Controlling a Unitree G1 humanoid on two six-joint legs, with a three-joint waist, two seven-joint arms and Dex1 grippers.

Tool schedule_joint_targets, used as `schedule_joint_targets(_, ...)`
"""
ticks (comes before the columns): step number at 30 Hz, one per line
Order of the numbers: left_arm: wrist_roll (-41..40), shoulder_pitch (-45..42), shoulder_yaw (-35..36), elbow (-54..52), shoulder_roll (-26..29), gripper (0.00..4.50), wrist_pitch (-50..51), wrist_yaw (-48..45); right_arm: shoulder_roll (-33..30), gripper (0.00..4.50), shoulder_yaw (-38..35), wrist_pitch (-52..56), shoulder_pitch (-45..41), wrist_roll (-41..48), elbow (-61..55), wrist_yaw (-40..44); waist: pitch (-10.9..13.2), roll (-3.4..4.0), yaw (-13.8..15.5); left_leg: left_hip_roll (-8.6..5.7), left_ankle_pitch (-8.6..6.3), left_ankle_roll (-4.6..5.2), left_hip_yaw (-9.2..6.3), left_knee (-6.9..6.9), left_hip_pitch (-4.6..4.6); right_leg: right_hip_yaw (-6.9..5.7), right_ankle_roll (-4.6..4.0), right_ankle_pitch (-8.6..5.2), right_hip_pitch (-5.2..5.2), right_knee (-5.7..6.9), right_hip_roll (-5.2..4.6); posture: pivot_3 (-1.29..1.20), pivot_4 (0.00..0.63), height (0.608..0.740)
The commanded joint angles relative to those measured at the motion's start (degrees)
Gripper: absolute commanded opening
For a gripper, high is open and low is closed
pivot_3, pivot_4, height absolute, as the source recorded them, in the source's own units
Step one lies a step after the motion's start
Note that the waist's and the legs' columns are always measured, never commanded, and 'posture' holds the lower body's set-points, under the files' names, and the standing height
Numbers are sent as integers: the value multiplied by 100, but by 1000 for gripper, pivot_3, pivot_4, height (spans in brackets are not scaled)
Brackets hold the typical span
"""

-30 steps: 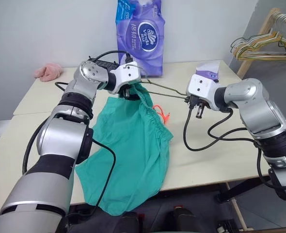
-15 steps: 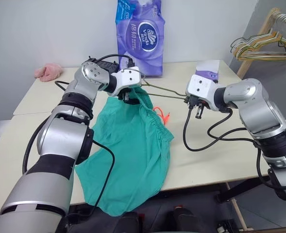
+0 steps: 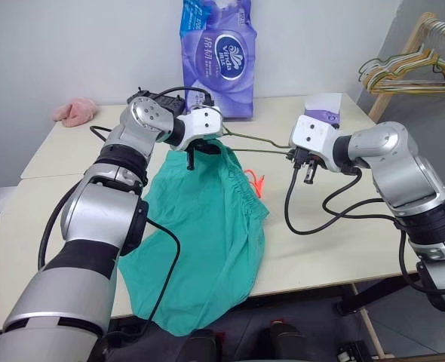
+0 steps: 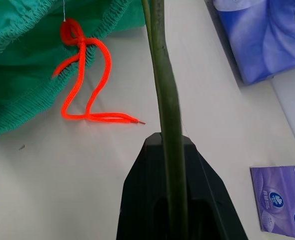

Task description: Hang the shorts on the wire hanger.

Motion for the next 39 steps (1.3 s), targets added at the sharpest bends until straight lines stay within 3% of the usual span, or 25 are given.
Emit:
schedule_joint_targets(1,-126,-151,98,-147,-46,44,-49,61,106,0,-210,-103,-239,100,-366,-12,0,0,0,0,0,0,0,0,0,0,0,0,0,0,0,45,35,740)
schedule_joint_targets(5,-53,-126,31,-175,-40,44,-102,127,101,0,-183,-101,-247,187,-363,138,0,0,0,0,0,0,0,0,0,0,0,0,0,0,0,47,37,740)
schedule_joint_targets(8,-36,-111,42,-169,-31,0,-113,250,95,774,-209,-41,-235,247,-385,202,0,0,1,0,0,0,0,0,0,0,0,0,0,0,0,48,38,740)
schedule_joint_targets(13,-8,-93,41,-137,5,0,-57,348,-40,2480,-331,193,-93,369,-567,291,0,0,3,0,0,0,-1,0,0,0,0,0,0,0,0,52,41,740)
schedule_joint_targets(17,28,29,11,-120,99,0,-24,383,-173,3881,-623,888,-31,721,-903,364,0,0,5,-2,0,0,-3,1,-1,-1,0,0,0,0,-2,49,44,740)
schedule_joint_targets(19,51,167,-2,-125,227,0,-37,388,-253,4488,-1002,1841,-169,1141,-1214,402,0,0,5,-1,0,0,-3,1,-1,-1,0,0,0,0,-2,39,47,740)
schedule_joint_targets(23,-25,531,1,-215,454,0,-28,288,-377,4488,-1619,3340,-518,1817,-1613,242,0,0,6,0,0,0,-4,1,0,1,-1,0,0,3,-14,30,46,740)
schedule_joint_targets(28,-231,957,39,-472,671,0,43,212,49,4488,-2681,4955,-889,2401,-1524,-289,-2,2,-2,1,0,0,-6,0,1,-1,-1,0,0,3,-30,25,44,740)
schedule_joint_targets(31,-375,1212,26,-738,803,0,18,3,-101,4488,-2727,4540,-473,2334,-1486,-725,-10,3,3,0,0,0,-6,1,-1,-1,-1,1,0,5,-35,22,43,740)
schedule_joint_targets(36,-473,1367,2,-993,862,0,99,-124,-561,4488,-1987,2999,124,1922,-1389,-1163,-16,-1,-51,0,-6,10,1,-4,2,0,0,0,-4,5,-33,33,38,740)
schedule_joint_targets(39,-475,1324,20,-1032,824,0,144,-78,-378,4488,-1763,2395,29,1832,-1171,-1326,-20,-7,11,-8,-5,10,-5,3,7,-8,3,-1,10,3,-21,46,36,740)
